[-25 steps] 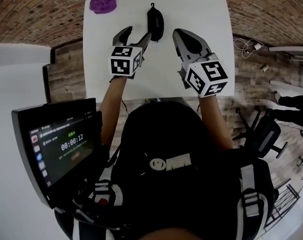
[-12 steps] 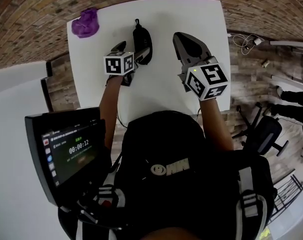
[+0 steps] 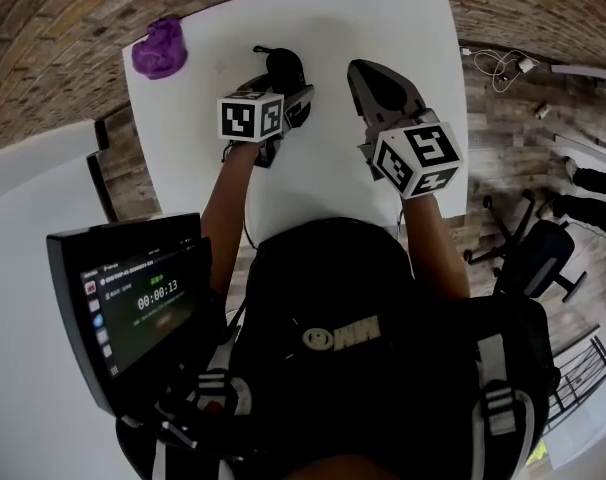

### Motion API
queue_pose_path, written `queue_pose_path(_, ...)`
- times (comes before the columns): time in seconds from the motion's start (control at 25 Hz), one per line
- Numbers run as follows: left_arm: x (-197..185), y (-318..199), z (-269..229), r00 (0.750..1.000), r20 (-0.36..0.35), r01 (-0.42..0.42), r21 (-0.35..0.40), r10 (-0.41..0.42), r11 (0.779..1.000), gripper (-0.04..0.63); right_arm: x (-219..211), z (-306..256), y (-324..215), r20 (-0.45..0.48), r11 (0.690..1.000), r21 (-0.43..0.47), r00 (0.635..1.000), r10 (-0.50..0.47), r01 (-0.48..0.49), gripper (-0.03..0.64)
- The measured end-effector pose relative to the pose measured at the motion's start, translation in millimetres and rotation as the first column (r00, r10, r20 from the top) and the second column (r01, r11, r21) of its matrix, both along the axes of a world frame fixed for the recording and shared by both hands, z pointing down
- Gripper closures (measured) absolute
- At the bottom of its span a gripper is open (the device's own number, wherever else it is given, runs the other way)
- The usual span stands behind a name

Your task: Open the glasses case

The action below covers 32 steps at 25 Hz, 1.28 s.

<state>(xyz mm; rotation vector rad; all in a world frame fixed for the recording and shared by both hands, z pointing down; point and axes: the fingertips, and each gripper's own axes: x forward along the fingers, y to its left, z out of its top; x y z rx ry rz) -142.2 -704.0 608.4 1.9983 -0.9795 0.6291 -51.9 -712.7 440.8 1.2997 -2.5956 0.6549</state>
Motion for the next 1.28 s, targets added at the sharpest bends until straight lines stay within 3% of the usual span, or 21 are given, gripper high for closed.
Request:
queue_pose_path(0.2,-6,-1,5,0.998,-0.037,0.05,-0.06,-0.052,0.997,0.201,-1,4,2,0.007,1.0,-0.009,1.0,0.002,-0.002,0.612)
queue_pose_path(0.48,-7,-2,12,0.977,-0.158,0.114,-0.18,-0.143,0.977,0.281,-10,6,2,-0.007,1.0,-0.005,1.0,-0.027,0.026,0.612)
queue_pose_path(0.64,-7,-3,12,0.979,-0.16,0.097,-0.169,-0.125,0.981,0.279,-18,6,4,-0.027,0.999,0.003,0.998,-0.05,0.05,0.612)
queue_pose_path(0.72,1,-3,10,0.979,-0.169,0.091,-0.16,-0.118,0.983,0.206,-15,5,6,-0.022,0.998,0.006,0.998,-0.056,0.056,0.612)
queue_pose_path(0.84,18,-1,13,0.987,-0.103,0.103,-0.158,-0.121,0.982,0.206,9,5,11,-0.011,0.998,0.007,0.998,-0.055,0.055,0.612)
queue_pose_path(1.04,24,3,21,0.999,0.022,0.04,-0.158,-0.037,0.987,0.243,27,6,13,0.004,0.999,0.009,0.999,-0.047,0.047,0.612)
queue_pose_path(1.2,26,5,18,1.0,-0.002,0.012,-0.176,-0.013,0.984,0.272,30,7,12,0.005,0.999,0.007,0.999,-0.054,0.054,0.612)
queue_pose_path(1.28,25,-2,3,0.999,-0.033,0.031,-0.139,-0.035,0.99,0.273,30,8,12,-0.008,0.998,0.007,0.998,-0.066,0.066,0.612)
